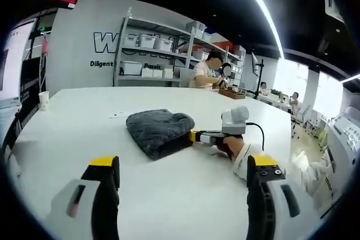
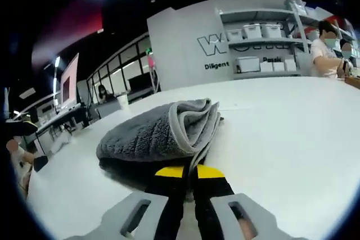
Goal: Open the folded towel by lifting each exposed corner and separating the folded layers until the towel lies flat within the target outline without major curled edges
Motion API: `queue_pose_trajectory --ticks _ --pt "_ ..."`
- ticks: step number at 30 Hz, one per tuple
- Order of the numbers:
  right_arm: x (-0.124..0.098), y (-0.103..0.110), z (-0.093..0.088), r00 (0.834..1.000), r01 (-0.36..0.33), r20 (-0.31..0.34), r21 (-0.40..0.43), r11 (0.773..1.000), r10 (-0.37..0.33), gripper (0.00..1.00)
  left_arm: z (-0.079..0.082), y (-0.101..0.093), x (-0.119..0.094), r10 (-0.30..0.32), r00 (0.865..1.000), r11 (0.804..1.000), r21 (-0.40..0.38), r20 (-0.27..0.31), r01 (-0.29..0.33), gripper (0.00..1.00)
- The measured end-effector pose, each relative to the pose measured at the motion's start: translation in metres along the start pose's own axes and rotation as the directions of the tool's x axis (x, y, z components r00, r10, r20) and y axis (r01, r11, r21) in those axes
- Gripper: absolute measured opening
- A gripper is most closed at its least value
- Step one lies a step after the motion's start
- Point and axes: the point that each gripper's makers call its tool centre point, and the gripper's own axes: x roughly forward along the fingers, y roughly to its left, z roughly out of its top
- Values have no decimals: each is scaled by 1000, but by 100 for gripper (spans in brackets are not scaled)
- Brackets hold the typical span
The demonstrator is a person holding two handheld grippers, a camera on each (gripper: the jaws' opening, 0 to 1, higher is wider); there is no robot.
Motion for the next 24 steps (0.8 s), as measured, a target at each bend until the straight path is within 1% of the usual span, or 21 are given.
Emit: queue_pose_trajectory --ticks 16,24 --pt "-4 -13 2 999 40 11 8 999 -40 0 -2 0 -2 -2 1000 1000 6 -11 2 92" --pt "-7 -21 3 998 66 18 15 998 -66 0 -2 3 -6 12 1000 1000 7 -15 -12 92"
